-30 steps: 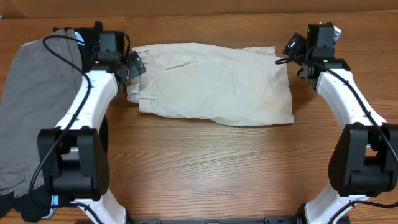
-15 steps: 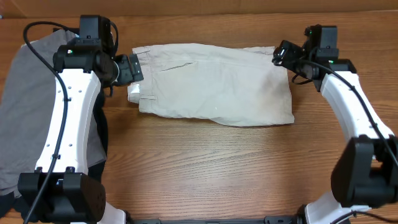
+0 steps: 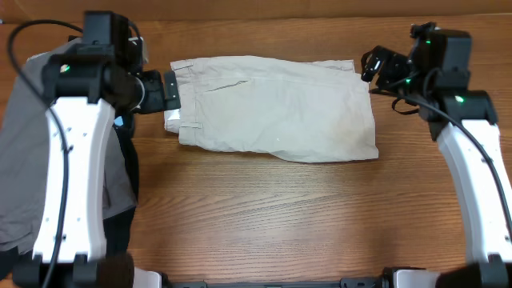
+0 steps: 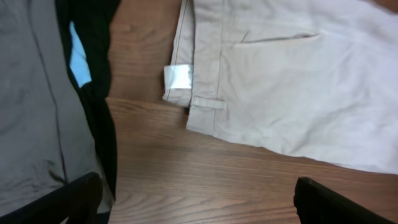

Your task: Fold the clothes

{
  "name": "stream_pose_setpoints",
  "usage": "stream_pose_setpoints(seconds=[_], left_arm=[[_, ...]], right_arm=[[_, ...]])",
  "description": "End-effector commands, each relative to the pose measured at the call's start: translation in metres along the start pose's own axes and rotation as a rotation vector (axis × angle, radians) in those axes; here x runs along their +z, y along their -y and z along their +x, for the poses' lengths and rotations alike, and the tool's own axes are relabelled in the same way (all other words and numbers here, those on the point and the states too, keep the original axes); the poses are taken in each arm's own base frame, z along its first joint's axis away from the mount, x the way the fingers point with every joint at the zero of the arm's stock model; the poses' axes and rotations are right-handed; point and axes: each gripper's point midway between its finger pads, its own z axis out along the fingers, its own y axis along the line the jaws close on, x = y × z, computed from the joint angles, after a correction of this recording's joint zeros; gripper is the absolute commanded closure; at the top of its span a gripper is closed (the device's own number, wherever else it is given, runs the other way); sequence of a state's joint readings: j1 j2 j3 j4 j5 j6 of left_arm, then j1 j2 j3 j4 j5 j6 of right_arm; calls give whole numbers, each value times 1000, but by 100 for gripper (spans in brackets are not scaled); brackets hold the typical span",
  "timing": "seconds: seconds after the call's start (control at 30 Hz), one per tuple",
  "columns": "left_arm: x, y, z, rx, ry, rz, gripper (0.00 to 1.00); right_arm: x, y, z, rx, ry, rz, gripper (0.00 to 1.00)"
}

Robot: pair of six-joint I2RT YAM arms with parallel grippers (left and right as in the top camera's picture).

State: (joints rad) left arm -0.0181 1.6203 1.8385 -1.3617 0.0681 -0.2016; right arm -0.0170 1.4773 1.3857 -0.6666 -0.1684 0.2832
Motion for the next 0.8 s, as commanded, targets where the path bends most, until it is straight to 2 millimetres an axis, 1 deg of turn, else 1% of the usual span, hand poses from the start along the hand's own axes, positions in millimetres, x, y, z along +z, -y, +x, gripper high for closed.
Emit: stream_pose_setpoints(seconds=[0.0, 0.1, 0.17, 0.27, 0.33, 0.4, 0.47, 0.53, 0.57, 0.67, 0.77], left_arm=[[-43, 6, -3, 52, 109, 32, 0], [-53, 5, 4, 118, 117, 30, 0], [-53, 5, 7, 157, 107, 25, 0], [-45, 5, 4, 183, 96, 23, 0], [-37, 5, -1, 189, 93, 22, 0], [-25, 6, -10, 189, 91, 23, 0], [-9, 7, -19, 189, 85, 22, 0], [11, 8, -28, 189, 69, 23, 0], [27, 12, -32, 208, 51, 44, 0], [64, 27, -36, 262, -4, 134, 0], [103, 29, -41, 267, -46, 153, 0]], right_arm=[[-36, -20, -17, -57, 77, -53, 0], [-50, -21, -12, -91, 71, -51, 0], [-50, -21, -6, -110, 47, -46, 0], [-48, -22, 4, -135, 12, -47, 0], [-47, -24, 8, -151, -5, -51, 0], [-46, -25, 13, -157, -23, -50, 0], [-47, -23, 17, -154, -38, -45, 0], [-47, -22, 20, -151, -53, -40, 0], [-47, -21, 22, -150, -60, -38, 0], [-47, -20, 24, -148, -67, -34, 0], [-47, -17, 23, -148, -63, -17, 0]])
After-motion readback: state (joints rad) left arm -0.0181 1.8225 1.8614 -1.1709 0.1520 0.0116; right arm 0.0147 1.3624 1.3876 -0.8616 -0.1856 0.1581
